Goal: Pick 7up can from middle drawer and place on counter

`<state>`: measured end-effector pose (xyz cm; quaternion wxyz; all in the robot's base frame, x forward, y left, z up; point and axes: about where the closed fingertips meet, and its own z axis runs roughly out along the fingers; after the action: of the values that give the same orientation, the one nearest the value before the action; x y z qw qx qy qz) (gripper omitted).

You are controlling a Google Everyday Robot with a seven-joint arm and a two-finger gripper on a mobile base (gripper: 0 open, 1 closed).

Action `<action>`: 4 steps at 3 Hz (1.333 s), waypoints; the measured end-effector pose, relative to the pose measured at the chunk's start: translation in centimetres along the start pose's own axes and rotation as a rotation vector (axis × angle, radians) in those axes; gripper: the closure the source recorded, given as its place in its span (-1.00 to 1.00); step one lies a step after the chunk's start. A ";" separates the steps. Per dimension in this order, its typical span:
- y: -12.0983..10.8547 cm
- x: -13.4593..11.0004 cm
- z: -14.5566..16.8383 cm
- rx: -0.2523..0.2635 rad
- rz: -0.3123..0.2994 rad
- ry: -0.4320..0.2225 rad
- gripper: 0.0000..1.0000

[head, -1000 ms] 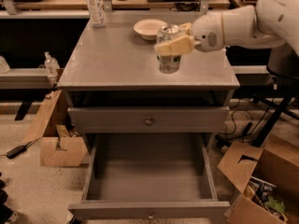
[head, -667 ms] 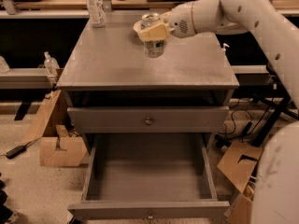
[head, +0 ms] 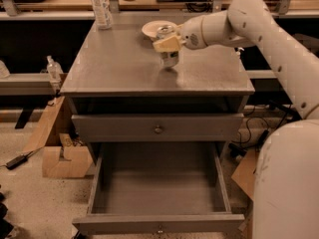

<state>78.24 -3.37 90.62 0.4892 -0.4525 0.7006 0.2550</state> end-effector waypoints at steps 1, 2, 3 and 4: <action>-2.7 5.1 -2.6 0.077 0.066 -0.001 1.00; -2.8 4.3 -3.0 0.077 0.066 -0.001 0.69; -2.8 4.0 -3.0 0.074 0.066 -0.001 0.07; -2.6 4.0 -2.7 0.070 0.066 -0.001 -0.40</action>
Offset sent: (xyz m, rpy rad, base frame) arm 0.0063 -0.0532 -0.0339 0.0226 0.0223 -0.0958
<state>78.90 -8.29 88.25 0.4965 -0.4115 0.7235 0.2465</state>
